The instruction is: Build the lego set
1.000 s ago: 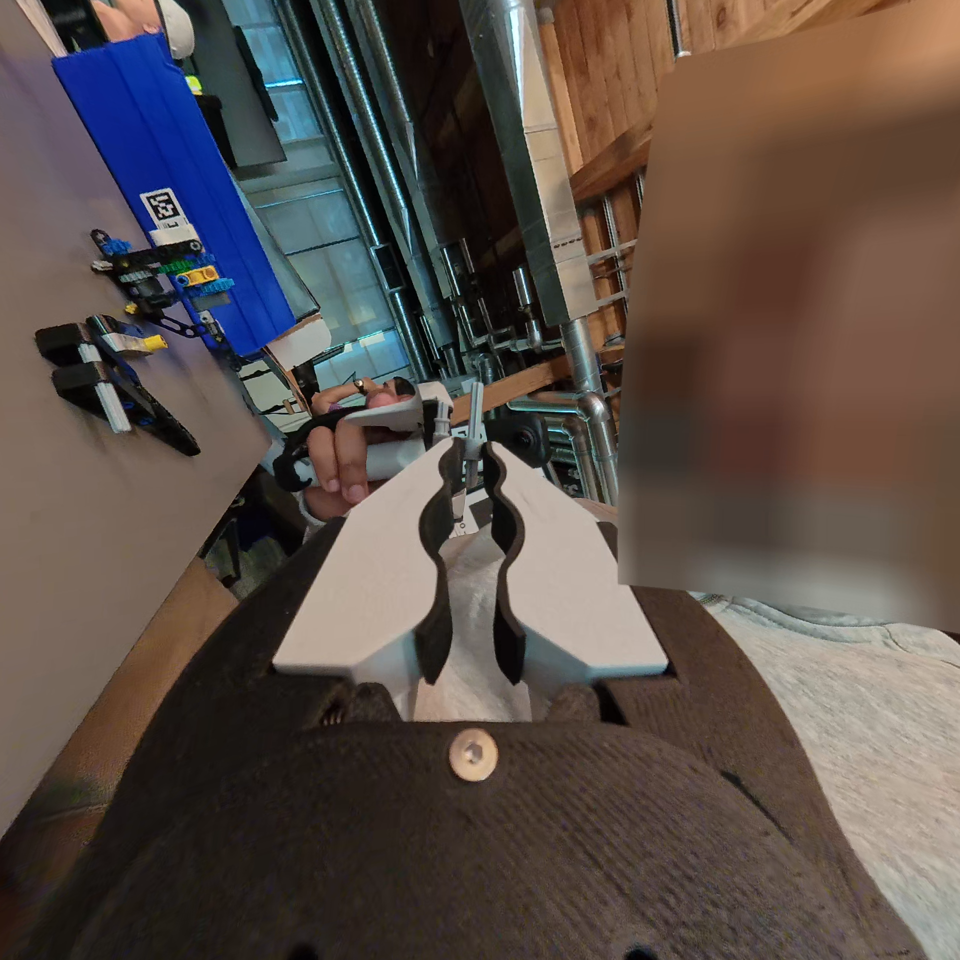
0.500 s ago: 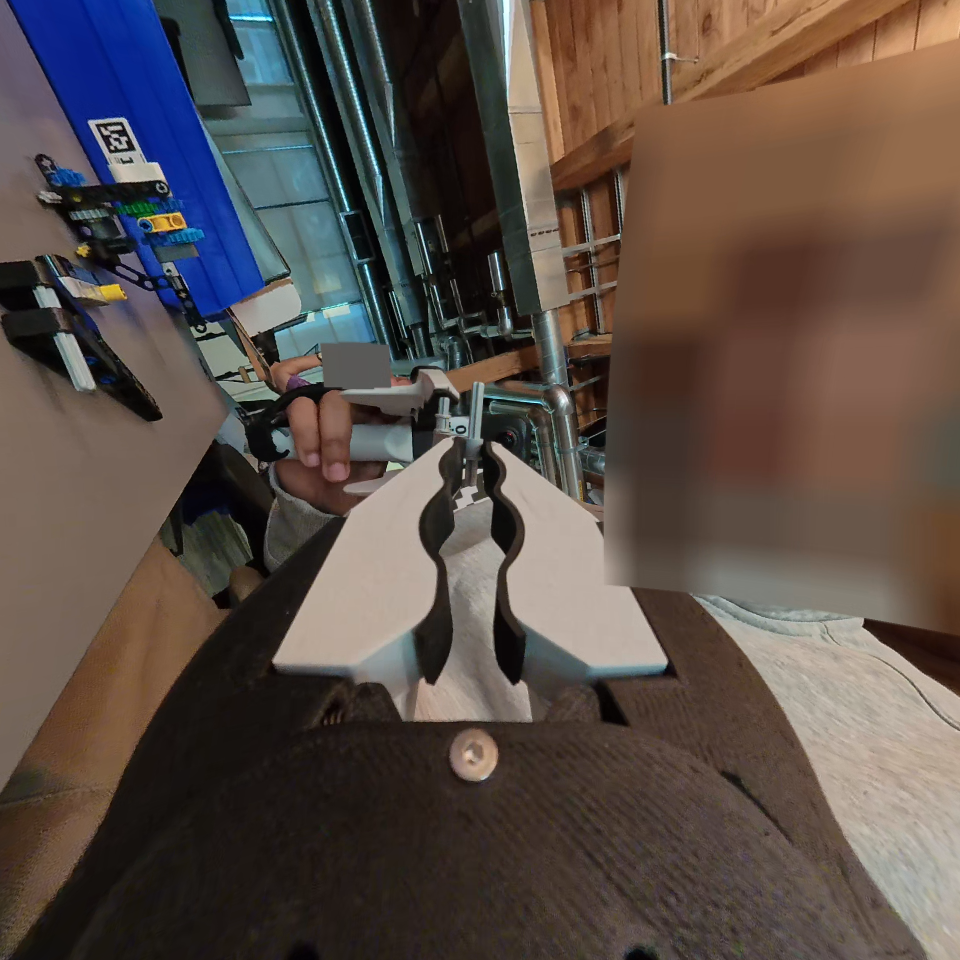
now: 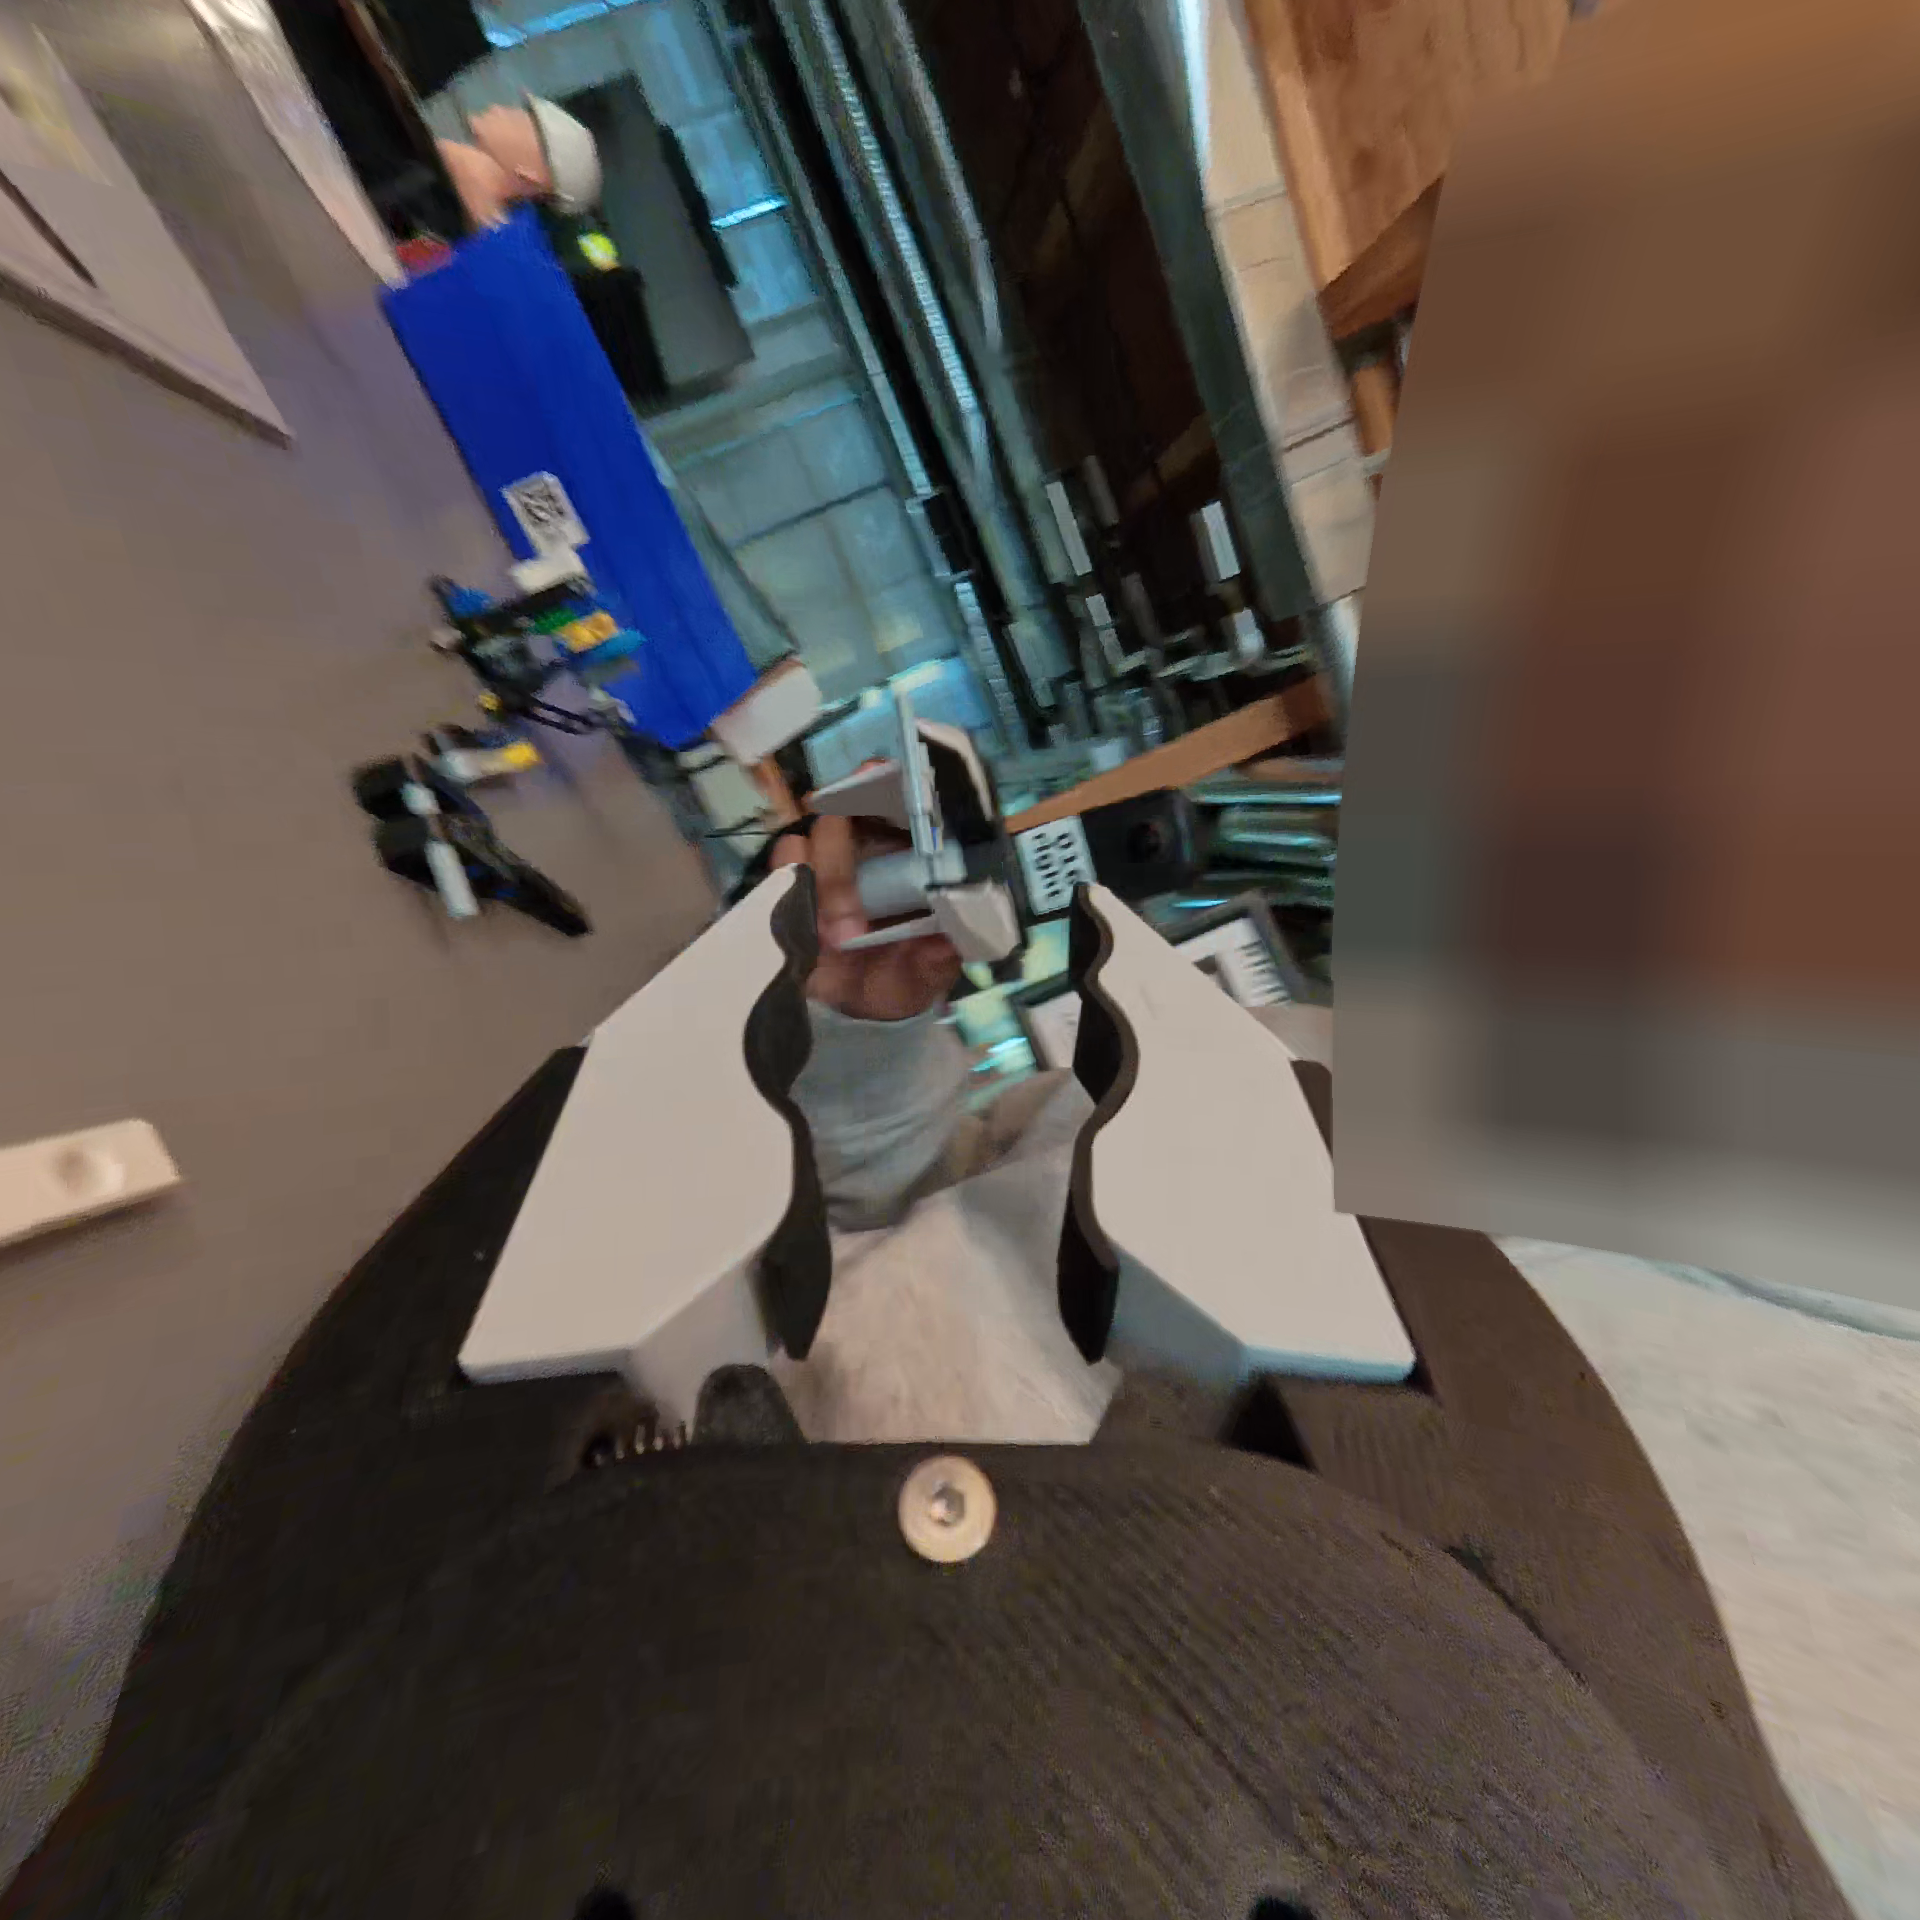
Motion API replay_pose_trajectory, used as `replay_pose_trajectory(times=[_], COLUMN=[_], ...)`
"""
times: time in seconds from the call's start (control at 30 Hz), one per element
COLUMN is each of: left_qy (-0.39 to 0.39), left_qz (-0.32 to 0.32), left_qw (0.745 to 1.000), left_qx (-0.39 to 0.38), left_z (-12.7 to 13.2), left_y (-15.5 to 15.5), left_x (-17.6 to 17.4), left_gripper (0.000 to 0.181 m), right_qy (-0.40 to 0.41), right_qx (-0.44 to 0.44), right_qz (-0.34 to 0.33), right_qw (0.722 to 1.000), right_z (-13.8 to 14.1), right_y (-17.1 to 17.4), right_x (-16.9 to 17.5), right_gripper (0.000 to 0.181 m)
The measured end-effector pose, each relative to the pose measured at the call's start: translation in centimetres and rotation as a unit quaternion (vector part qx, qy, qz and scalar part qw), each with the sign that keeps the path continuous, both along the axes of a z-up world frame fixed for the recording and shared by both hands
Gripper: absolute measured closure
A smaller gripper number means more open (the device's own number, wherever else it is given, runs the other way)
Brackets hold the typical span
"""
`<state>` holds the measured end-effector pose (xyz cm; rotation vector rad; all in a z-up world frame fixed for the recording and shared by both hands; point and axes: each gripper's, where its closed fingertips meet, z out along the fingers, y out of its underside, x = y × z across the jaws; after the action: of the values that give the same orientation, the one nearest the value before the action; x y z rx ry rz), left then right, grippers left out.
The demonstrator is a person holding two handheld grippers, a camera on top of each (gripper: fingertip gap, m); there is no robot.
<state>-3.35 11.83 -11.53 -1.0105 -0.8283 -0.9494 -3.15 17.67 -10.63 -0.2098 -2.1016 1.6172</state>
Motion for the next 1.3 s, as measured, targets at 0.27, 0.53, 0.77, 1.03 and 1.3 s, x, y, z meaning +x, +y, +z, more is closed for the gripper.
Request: replay_pose_trajectory(times=[0.27,0.53,0.77,1.03,1.3], left_qy=[0.165,0.337,0.432,0.462,0.427], left_qz=[0.037,-0.08,-0.188,-0.205,-0.186], left_qw=[0.953,0.839,0.753,0.729,0.772], left_qx=[-0.249,-0.419,-0.459,-0.461,-0.432], left_z=[-3.3,-6.9,-10.2,-11.1,-10.3], left_y=[1.2,4.1,6.2,7.4,7.4], left_x=[-1.7,-4.3,-3.8,-3.1,-2.5], left_gripper=[0.125,0.109,0.086,0.093,0.107], right_qy=[-0.167,-0.159,-0.163,-0.19,-0.229], right_qx=[0.041,0.077,0.056,0.095,0.105], right_qz=[-0.081,-0.101,-0.1,-0.104,-0.1], right_qw=[0.982,0.979,0.98,0.972,0.963], right_z=[-4.1,-4.9,-4.7,-6.9,-8.6], right_y=[3.8,5.0,5.8,6.5,6.4], right_x=[-3.2,-3.2,-2.9,-2.5,-2.3], right_gripper=[0.142,0.142,0.142,0.141,0.141])
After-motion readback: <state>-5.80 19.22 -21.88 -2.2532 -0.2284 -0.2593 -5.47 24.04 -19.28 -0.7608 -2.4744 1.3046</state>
